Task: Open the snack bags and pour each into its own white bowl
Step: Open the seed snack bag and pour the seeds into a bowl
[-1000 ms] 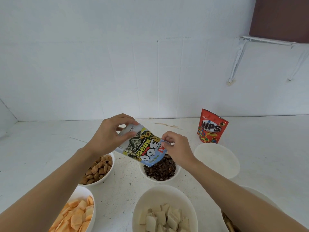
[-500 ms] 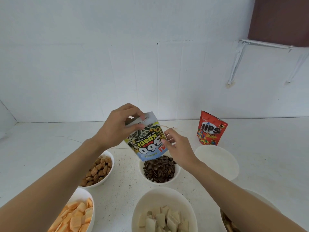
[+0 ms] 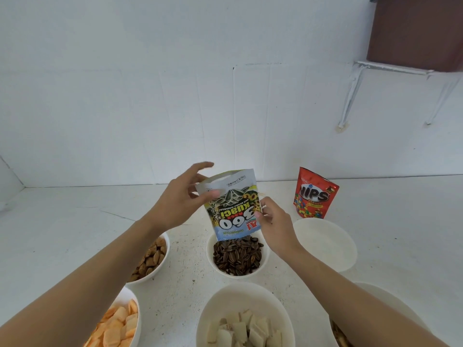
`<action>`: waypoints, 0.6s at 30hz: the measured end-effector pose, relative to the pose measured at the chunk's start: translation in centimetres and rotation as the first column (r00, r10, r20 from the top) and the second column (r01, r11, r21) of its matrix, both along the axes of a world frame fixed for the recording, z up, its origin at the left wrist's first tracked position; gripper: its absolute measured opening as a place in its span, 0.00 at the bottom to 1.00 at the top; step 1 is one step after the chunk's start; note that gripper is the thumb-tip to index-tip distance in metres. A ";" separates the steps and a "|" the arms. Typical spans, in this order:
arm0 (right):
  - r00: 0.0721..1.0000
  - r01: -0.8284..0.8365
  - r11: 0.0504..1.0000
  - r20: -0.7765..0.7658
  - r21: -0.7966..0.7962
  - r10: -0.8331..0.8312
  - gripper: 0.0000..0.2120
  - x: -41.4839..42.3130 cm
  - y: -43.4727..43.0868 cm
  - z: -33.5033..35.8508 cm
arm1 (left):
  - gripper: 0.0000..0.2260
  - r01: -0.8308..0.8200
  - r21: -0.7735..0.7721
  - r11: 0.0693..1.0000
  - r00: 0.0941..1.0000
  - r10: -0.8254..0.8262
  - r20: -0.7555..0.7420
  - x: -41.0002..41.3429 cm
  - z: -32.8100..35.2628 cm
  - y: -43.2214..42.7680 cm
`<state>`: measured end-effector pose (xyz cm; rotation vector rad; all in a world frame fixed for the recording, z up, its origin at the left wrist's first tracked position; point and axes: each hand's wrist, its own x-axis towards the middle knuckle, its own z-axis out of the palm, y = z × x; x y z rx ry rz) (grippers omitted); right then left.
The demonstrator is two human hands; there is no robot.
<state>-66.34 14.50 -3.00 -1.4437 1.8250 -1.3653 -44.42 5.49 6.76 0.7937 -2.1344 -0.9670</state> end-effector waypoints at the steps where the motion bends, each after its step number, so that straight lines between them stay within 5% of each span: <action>1: 1.000 0.001 1.000 0.030 -0.008 -0.001 0.09 0.1 0.1 0.2 | 0.20 -0.006 0.011 1.000 1.000 0.006 -0.018 -0.4 -0.1 0.0; 5: 0.974 -0.076 0.996 0.209 -0.040 0.083 0.12 0.4 0.5 0.5 | 0.08 -0.045 0.026 0.999 0.997 0.046 -0.067 -2.0 -1.2 0.8; 10: 0.975 -0.102 0.994 0.196 -0.031 0.106 0.16 0.5 1.1 -0.4 | 0.01 -0.065 -0.065 0.996 0.996 0.061 -0.064 -2.7 -2.9 1.6; 14: 0.981 -0.071 0.993 0.173 -0.099 0.088 0.13 0.7 0.8 0.9 | 0.02 -0.081 -0.160 0.984 0.992 0.064 -0.109 -2.8 -1.6 1.9; 18: 0.969 -0.071 0.979 0.219 -0.191 0.113 0.09 0.7 0.3 2.2 | 0.14 -0.016 -0.166 0.986 0.996 0.001 -0.091 -2.8 0.0 2.2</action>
